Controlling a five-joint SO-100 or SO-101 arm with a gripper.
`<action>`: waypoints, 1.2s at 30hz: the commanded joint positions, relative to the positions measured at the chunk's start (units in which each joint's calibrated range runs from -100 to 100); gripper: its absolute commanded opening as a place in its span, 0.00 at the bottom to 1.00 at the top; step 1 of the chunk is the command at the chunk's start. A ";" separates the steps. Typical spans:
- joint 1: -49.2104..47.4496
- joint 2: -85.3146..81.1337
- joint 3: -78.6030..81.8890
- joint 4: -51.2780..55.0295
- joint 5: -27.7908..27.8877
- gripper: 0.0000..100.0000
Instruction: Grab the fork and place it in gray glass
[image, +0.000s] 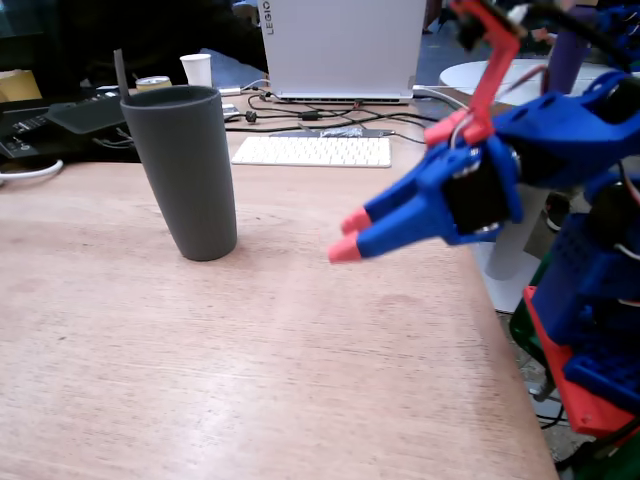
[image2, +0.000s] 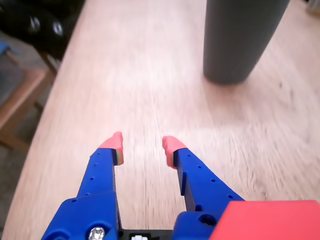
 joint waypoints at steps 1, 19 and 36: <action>-0.36 -5.05 3.02 7.68 -0.24 0.17; -0.36 -6.08 10.29 6.86 0.00 0.00; -0.19 -6.08 10.00 6.86 -0.15 0.00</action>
